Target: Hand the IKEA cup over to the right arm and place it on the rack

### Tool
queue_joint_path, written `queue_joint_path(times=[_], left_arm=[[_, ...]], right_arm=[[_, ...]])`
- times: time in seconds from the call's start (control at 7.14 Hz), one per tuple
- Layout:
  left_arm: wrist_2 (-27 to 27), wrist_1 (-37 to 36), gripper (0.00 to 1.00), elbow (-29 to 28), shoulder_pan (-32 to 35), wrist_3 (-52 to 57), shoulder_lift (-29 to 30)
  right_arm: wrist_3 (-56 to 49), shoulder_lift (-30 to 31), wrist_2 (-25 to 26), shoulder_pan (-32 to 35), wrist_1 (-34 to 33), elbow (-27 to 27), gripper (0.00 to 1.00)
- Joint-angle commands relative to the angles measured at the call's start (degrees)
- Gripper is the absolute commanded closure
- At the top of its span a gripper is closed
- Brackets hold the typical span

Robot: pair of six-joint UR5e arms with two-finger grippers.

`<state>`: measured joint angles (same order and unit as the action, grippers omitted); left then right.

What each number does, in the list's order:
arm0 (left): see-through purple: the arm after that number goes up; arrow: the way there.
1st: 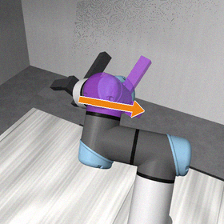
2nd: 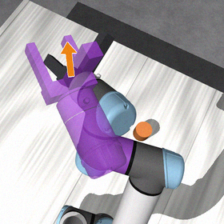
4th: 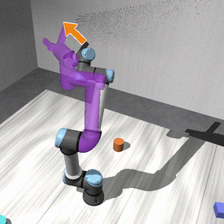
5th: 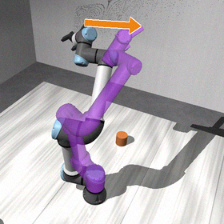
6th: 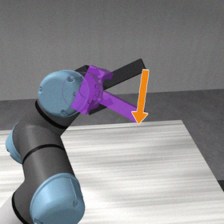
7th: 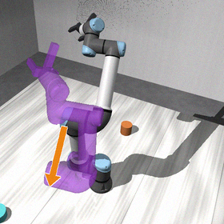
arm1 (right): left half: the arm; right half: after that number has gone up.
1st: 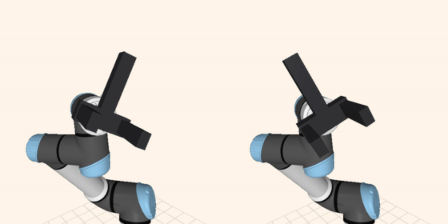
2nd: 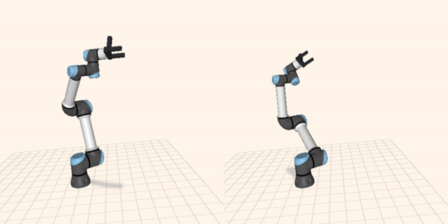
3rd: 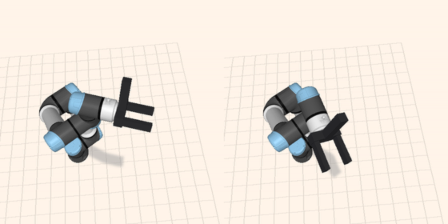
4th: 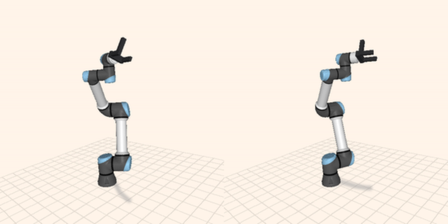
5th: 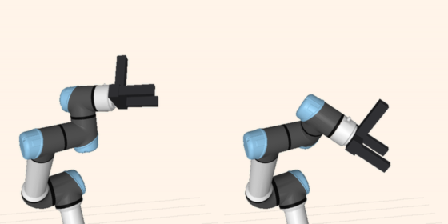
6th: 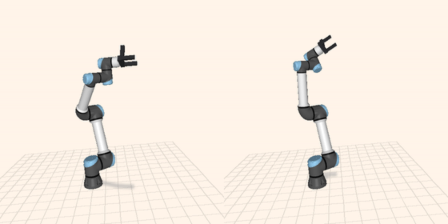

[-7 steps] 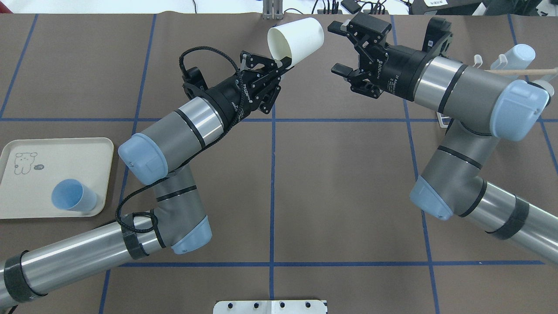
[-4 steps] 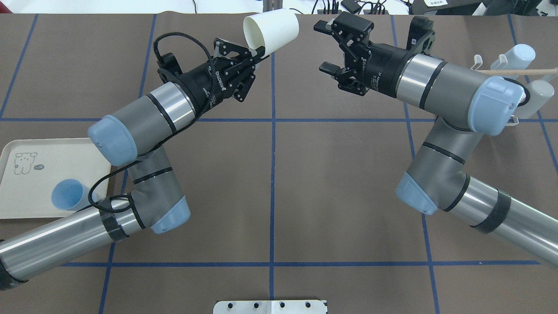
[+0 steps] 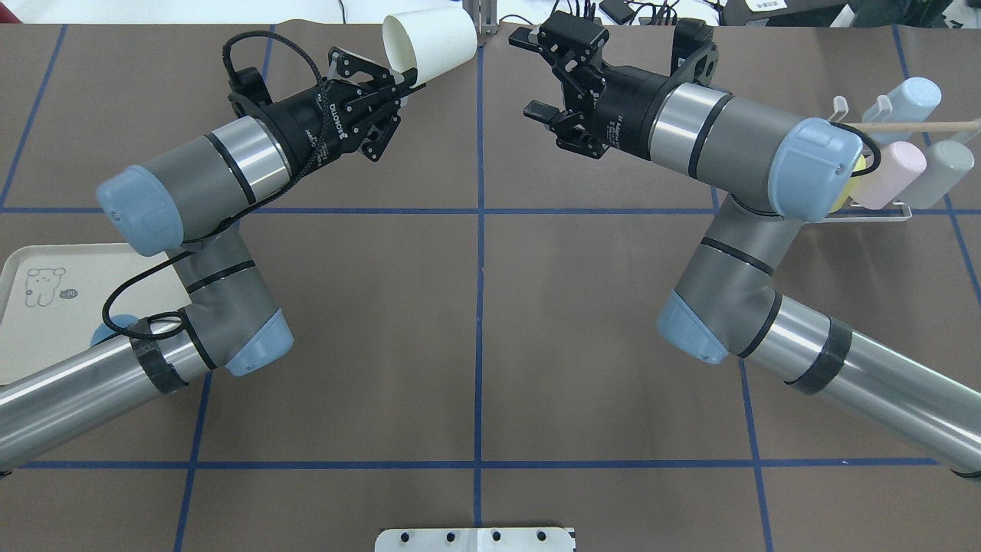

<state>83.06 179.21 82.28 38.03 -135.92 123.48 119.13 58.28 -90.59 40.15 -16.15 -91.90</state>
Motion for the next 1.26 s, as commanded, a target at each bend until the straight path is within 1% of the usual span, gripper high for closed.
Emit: queue_joint_path(times=[0.0,0.84,1.12], left_arm=[[0.17,0.0,1.0,-0.1,-0.41,-0.74,0.09],[0.0,0.17,1.0,0.34,-3.57,-2.77,2.55],[0.0,0.09,1.0,0.95,-3.66,-2.68,2.55]], right_arm=[[0.05,-0.54,0.07,-0.25,0.06,0.58,0.0],[0.05,-1.68,0.15,-0.51,0.33,1.37,0.0],[0.05,-1.86,1.29,-0.51,0.41,1.72,0.0]])
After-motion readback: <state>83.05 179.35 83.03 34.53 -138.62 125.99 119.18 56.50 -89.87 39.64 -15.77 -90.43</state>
